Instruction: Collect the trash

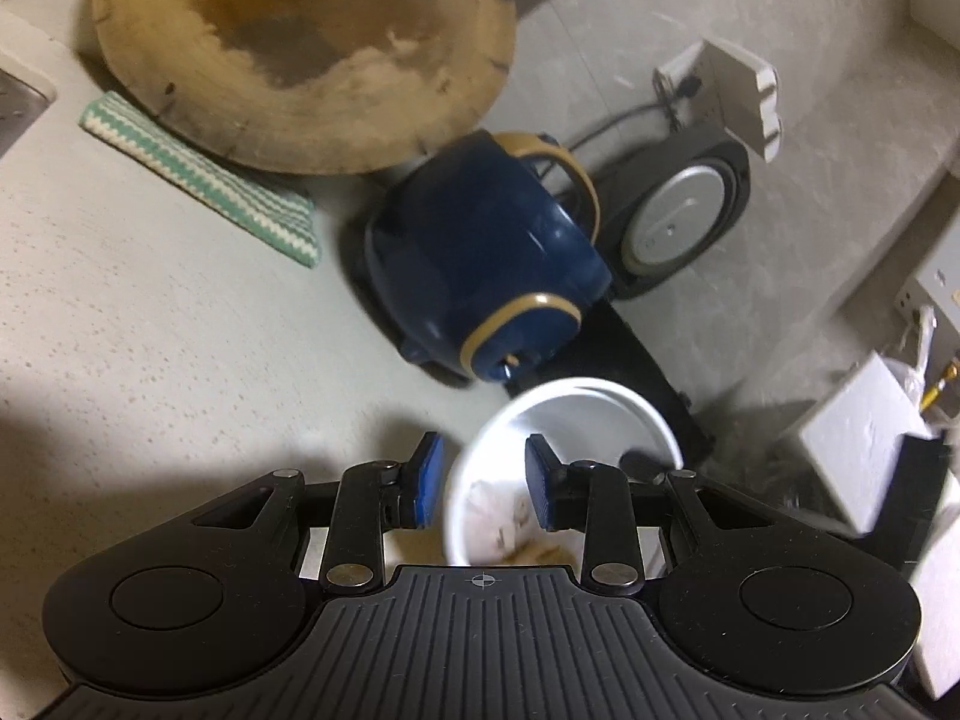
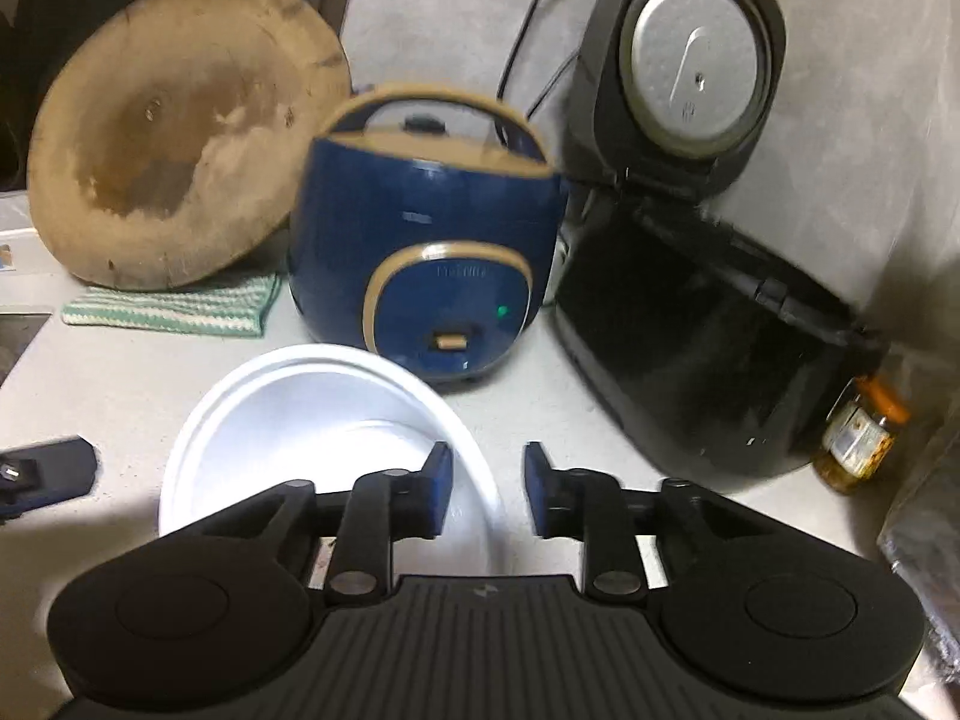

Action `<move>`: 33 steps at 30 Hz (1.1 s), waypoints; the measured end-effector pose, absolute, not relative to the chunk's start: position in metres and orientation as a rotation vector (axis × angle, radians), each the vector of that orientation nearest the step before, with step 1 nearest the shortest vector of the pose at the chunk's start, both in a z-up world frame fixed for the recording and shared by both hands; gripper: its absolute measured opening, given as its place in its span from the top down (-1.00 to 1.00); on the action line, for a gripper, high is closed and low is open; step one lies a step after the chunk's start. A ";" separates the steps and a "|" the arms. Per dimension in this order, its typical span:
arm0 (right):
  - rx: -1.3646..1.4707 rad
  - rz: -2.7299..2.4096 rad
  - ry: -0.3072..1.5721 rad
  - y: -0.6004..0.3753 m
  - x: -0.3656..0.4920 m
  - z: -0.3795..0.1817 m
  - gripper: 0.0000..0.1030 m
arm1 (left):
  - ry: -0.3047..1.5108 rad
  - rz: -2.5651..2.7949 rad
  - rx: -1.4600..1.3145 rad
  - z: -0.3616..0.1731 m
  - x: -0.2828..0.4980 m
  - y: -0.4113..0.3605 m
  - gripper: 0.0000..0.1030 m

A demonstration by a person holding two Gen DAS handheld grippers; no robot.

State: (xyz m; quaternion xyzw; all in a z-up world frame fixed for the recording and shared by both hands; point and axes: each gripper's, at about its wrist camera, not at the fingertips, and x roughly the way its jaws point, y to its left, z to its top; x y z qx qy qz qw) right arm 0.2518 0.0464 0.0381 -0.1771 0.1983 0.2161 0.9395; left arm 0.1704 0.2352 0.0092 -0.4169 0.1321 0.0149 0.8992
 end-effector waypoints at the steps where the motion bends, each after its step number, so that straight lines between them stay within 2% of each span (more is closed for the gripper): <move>1: -0.362 0.450 0.382 0.044 0.245 0.039 0.23 | 0.280 0.026 -0.858 0.009 0.172 0.234 0.34; 5: -0.410 0.473 0.266 0.049 0.215 0.045 -0.16 | 0.306 0.011 -0.838 0.007 0.176 0.229 0.34; 8: -0.399 0.510 0.264 0.051 0.209 0.044 -0.17 | 0.320 0.011 -0.839 0.004 0.177 0.228 0.34; 13: -0.306 0.518 0.431 0.053 0.236 0.034 -0.12 | 0.331 0.005 -0.839 0.003 0.178 0.227 0.34; 20: -0.072 0.520 0.483 0.013 0.270 0.033 -0.12 | 0.355 -0.018 -0.839 0.002 0.181 0.222 0.34; 29: -0.426 0.581 0.418 0.071 0.240 0.008 -0.12 | 0.341 0.014 -0.862 -0.002 0.178 0.224 0.34; 33: -0.486 0.515 0.462 0.100 0.254 -0.005 -0.06 | 0.306 0.065 -0.916 -0.005 0.172 0.234 0.34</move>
